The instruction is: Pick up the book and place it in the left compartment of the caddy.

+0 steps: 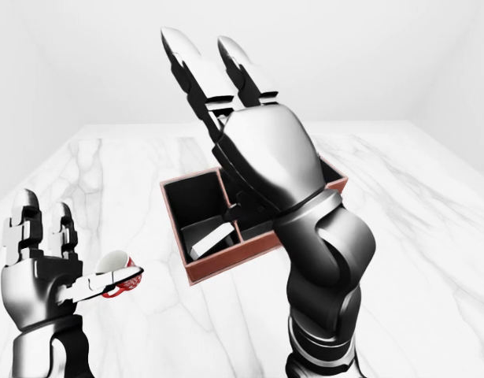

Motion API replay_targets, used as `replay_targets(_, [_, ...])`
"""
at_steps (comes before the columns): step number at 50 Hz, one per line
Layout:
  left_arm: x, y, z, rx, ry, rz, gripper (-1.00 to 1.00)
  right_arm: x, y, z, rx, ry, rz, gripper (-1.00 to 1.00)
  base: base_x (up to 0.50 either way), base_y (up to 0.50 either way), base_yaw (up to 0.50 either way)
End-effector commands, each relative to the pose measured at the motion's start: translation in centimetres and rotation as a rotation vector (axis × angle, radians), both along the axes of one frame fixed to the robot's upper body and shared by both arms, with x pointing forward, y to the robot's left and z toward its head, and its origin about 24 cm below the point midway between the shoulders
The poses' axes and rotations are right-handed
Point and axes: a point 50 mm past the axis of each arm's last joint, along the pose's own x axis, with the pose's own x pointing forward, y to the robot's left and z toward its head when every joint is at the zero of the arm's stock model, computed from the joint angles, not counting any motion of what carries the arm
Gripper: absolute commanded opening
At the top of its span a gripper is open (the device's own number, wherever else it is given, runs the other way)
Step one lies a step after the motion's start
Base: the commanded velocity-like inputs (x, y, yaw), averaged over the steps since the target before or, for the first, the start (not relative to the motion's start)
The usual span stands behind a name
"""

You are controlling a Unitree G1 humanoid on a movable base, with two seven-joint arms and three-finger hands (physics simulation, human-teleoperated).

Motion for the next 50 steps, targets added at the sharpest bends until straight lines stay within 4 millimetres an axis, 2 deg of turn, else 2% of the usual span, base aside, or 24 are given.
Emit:
replay_targets(1, [-0.5,-0.9,1.0,0.027,-0.04,-0.015,1.0,-0.8,-1.8,0.1,0.09,-0.009,0.022,1.0,0.0,0.0,0.0])
replay_targets(13, [-0.8,-2.2,1.6,0.015,-0.076,-0.037,1.0,-2.2,-4.3,-0.7,0.134,-0.038,0.049,1.0,0.0,0.0,0.0])
replay_targets(21, [-0.6,-2.4,2.0,-0.006,-0.102,-0.036,1.0,-3.0,-6.0,-0.8,0.146,-0.069,0.078,1.0,0.0,0.0,0.0])
replay_targets(32, [-0.8,-2.9,2.4,-0.018,-0.124,-0.043,1.0,-4.3,-8.5,-2.2,0.172,-0.022,0.242,1.0,0.0,0.0,0.0])
replay_targets(36, [-0.5,-3.2,2.0,-0.02,-0.106,-0.051,1.0,-4.7,-9.3,-2.6,0.277,-0.034,0.291,1.0,0.0,0.0,0.0])
replay_targets(40, [0.3,-3.6,1.2,-0.013,-0.058,-0.036,1.0,-4.0,-10.8,-3.0,0.414,-0.029,0.299,1.0,0.0,0.0,0.0])
replay_targets(46, [0.8,-4.2,1.3,0.03,-0.083,-0.005,1.0,-3.5,-12.5,-3.2,0.564,-0.041,0.315,1.0,0.0,0.0,0.0])
replay_targets(50, [1.4,-5.4,1.4,0.083,-0.105,-0.027,1.0,-2.6,-13.5,-3.7,0.658,-0.024,0.297,1.0,0.0,0.0,0.0])
